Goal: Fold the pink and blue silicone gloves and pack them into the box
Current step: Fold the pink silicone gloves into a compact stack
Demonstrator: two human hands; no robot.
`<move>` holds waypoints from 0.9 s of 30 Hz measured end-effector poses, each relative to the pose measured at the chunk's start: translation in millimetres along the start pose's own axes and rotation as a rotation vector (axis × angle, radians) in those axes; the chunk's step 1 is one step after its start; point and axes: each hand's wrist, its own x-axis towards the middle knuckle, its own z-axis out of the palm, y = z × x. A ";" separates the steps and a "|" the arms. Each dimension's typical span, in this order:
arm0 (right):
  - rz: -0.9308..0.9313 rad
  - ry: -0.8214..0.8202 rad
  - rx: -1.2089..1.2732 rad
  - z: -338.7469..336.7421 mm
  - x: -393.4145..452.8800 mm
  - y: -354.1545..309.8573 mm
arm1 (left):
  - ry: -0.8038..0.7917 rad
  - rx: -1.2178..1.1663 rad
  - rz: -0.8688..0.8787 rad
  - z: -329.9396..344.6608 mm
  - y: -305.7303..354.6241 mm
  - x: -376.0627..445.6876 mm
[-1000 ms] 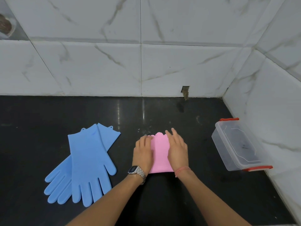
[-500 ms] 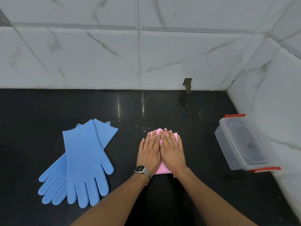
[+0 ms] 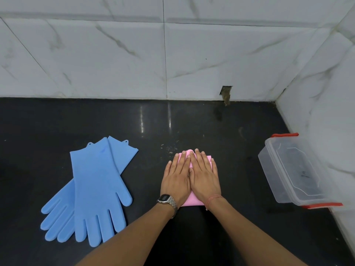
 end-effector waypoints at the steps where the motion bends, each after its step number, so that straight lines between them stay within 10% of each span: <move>1: 0.001 -0.006 0.004 0.1 0.1 0.1 | -0.004 -0.003 -0.003 -0.2 -0.2 0.2; 27: -0.085 -0.132 -0.010 -13.4 -0.9 3.4 | -0.018 0.006 -0.029 -0.9 -1.7 -6.8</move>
